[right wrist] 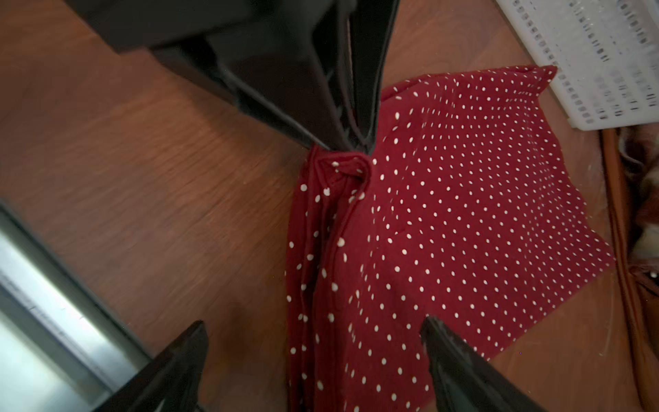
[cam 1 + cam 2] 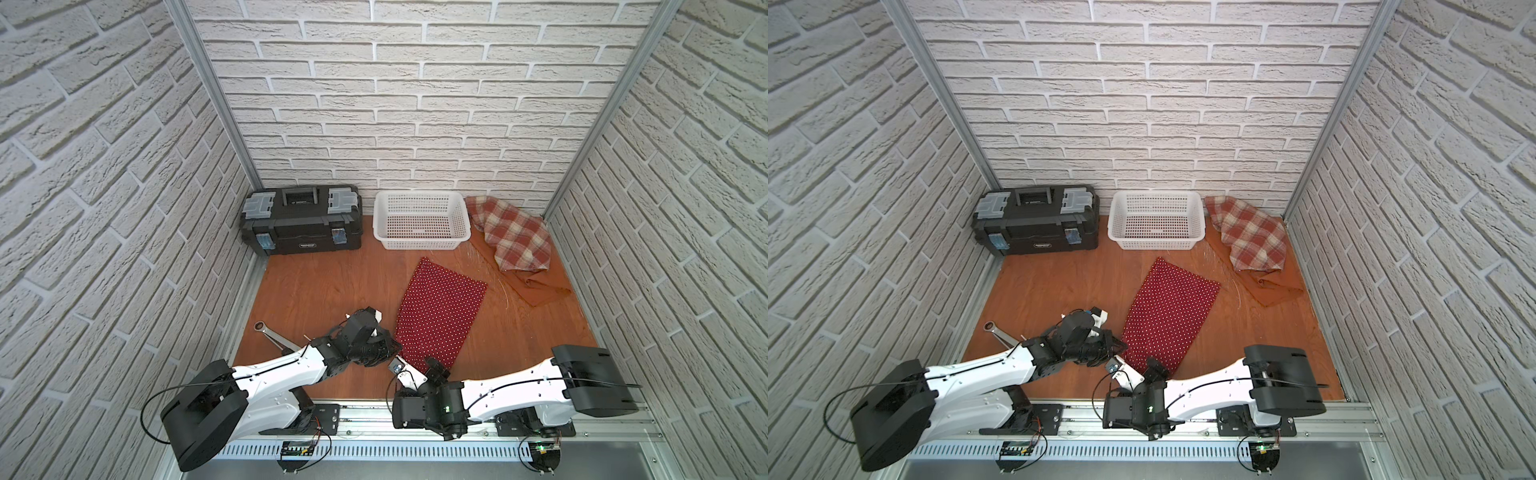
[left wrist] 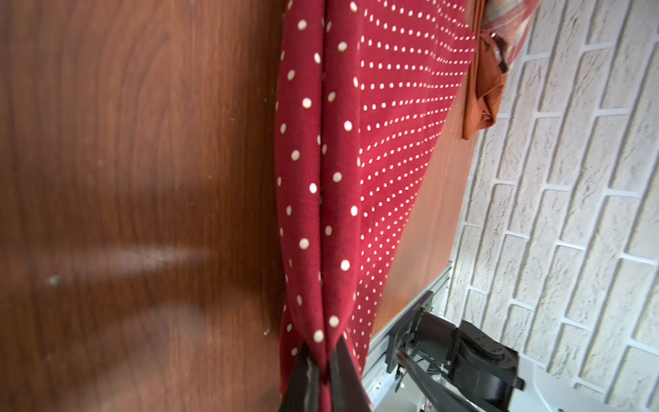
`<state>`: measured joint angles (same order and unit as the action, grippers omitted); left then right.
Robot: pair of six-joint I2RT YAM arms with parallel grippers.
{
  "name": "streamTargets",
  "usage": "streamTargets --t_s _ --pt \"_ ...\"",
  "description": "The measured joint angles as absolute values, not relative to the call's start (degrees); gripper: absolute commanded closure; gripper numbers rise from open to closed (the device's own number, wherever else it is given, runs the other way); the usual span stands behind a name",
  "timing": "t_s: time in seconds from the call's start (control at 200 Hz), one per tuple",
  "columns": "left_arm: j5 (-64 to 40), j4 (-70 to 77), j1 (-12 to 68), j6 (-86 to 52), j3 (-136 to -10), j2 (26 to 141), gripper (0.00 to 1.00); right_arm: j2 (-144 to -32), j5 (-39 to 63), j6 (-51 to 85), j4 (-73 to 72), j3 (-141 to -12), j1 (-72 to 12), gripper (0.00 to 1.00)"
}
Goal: Roll up the skirts
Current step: Roll the skirt at the center of the board.
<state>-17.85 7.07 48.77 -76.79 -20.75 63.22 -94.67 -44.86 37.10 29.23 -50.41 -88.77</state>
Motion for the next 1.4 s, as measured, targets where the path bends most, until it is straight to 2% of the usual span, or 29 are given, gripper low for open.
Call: streamTargets --t_s 0.33,0.59,0.71,0.795,1.02,1.185,1.21,1.26,1.31,1.345,1.4 --pt "-16.93 7.97 49.21 -78.67 -18.98 61.95 1.0 -103.11 -53.54 42.37 34.11 -52.58 -88.29 0.03" --pt "-16.58 7.86 49.32 -79.33 -18.46 62.43 1.0 -109.21 -62.17 46.3 39.24 -55.4 -88.18 0.12" --pt "-16.6 6.74 49.3 -79.31 -18.46 61.47 1.0 -109.51 -63.11 46.63 40.07 -55.0 -87.83 0.24" --pt "-16.62 6.13 49.17 -79.31 -18.41 60.55 1.0 -109.6 -63.53 46.22 40.12 -54.98 -87.68 0.4" --pt "-17.32 5.02 47.94 -79.11 -18.17 59.86 1.0 -110.69 -63.83 43.7 39.53 -55.11 -87.64 0.71" --pt "-18.46 4.12 46.39 -78.72 -18.09 59.02 1.0 -110.96 -63.09 40.16 38.48 -55.57 -87.64 0.87" --pt "-18.63 3.95 46.09 -78.61 -18.09 58.83 0.93 -110.96 -62.92 39.48 38.19 -55.66 -87.64 0.88" --pt "-18.98 3.31 45.23 -78.0 -18.06 58.19 0.65 -110.96 -62.11 37.52 37.21 -55.72 -87.61 0.92" --pt "-19.0 2.44 44.07 -77.69 -18.02 57.32 0.44 -110.96 -60.71 35.79 36.51 -55.81 -87.59 0.96" --pt "-19.05 1.5 42.83 -77.1 -18.02 56.58 0.35 -110.96 -59.48 34.54 36.4 -55.83 -87.57 0.97" --pt "-19.2 -0.19 40.38 -76.12 -18.04 55.24 0.27 -110.96 -57.36 32.18 36.03 -55.86 -87.53 0.98"
